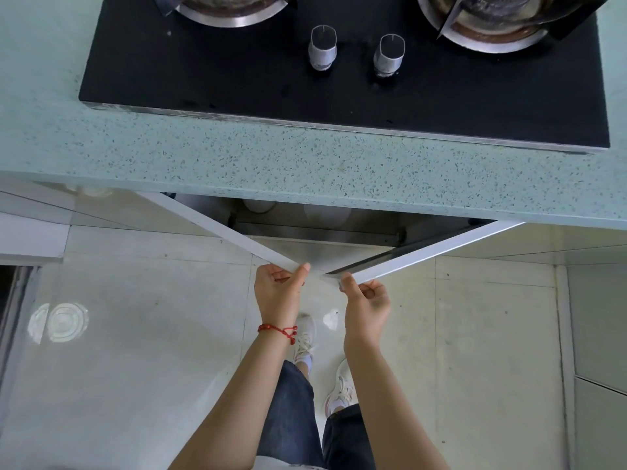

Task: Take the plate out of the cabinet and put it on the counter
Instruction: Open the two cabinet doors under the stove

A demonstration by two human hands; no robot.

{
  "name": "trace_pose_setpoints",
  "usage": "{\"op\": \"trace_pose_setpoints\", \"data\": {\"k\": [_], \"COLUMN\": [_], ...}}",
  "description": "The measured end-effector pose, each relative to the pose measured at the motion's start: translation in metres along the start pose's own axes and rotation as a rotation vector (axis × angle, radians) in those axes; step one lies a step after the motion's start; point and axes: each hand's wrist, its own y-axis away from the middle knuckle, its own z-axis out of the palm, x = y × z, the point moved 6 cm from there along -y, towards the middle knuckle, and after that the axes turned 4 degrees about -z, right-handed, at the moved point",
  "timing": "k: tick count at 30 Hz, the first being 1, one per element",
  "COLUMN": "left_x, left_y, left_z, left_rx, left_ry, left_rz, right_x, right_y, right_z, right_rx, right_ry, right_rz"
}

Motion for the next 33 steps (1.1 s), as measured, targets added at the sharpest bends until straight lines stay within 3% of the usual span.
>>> {"op": "trace_pose_setpoints", "data": {"k": [13, 33], "left_x": [-0.023, -0.049], "left_y": [0.022, 0.054], "left_z": [-0.041, -0.112], "left_rx": [-0.017, 0.128], "left_ry": [-0.004, -0.209], "left_rz": [-0.039, -0.024], "right_x": [0.023, 0.044], "right_y": [0.019, 0.039], "right_z": [-0.053, -0.147], "right_rx": [-0.054, -0.070], "right_ry": [0.044, 0.210], "right_rz": [-0.097, -0.223]}}
